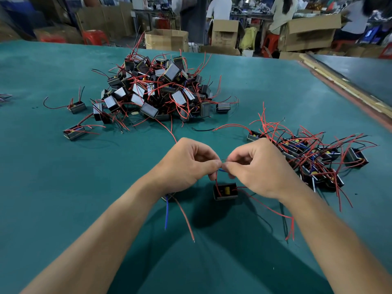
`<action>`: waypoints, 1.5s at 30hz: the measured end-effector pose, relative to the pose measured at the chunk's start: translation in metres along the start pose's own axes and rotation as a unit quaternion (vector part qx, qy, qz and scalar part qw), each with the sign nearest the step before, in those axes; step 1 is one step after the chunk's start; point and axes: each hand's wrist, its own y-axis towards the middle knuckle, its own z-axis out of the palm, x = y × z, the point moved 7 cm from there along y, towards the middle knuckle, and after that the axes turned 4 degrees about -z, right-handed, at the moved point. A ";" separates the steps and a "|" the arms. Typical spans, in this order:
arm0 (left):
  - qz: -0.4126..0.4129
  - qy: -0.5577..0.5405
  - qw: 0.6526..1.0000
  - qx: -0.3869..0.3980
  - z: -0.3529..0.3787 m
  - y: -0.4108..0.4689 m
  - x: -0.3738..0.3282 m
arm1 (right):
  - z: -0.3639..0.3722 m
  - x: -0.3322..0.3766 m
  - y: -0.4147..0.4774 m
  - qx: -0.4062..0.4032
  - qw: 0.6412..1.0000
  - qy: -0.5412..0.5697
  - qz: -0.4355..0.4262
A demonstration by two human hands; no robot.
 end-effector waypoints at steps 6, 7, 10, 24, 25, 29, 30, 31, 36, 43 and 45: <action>0.037 -0.006 0.999 0.023 0.007 -0.002 -0.007 | 0.007 -0.015 -0.001 0.061 0.975 0.148 0.152; 0.036 -0.006 0.999 0.021 0.007 -0.001 -0.007 | 0.010 -0.015 -0.001 0.077 0.970 0.160 0.164; 0.026 -0.024 0.999 0.016 0.004 -0.001 -0.005 | 0.013 -0.015 -0.002 0.097 0.960 0.193 0.177; -0.048 -0.066 0.992 -0.101 -0.014 -0.001 -0.001 | 0.021 0.006 -0.009 0.093 0.994 -0.060 -0.009; -0.048 -0.084 0.990 -0.104 -0.015 0.000 -0.001 | 0.029 -0.001 -0.011 0.128 0.984 -0.126 0.013; -0.036 -0.142 0.985 -0.094 -0.018 -0.001 -0.004 | 0.038 -0.010 -0.009 0.143 0.977 -0.159 0.000; -0.032 -0.150 0.984 -0.091 -0.018 -0.001 -0.005 | 0.038 -0.008 -0.007 0.137 0.977 -0.164 -0.019; -0.029 -0.153 0.984 -0.090 -0.018 -0.001 -0.006 | 0.038 -0.004 -0.006 0.129 0.976 -0.174 -0.034; -0.030 -0.155 0.981 -0.117 -0.027 0.000 -0.003 | 0.023 -0.001 -0.003 0.068 0.982 -0.172 -0.035; -0.006 -0.052 0.977 -0.208 -0.044 0.001 0.006 | 0.007 -0.015 0.001 0.014 0.983 -0.185 0.002; -0.008 -0.041 0.976 -0.215 -0.046 0.003 0.009 | 0.005 -0.018 0.002 0.000 0.981 -0.195 0.012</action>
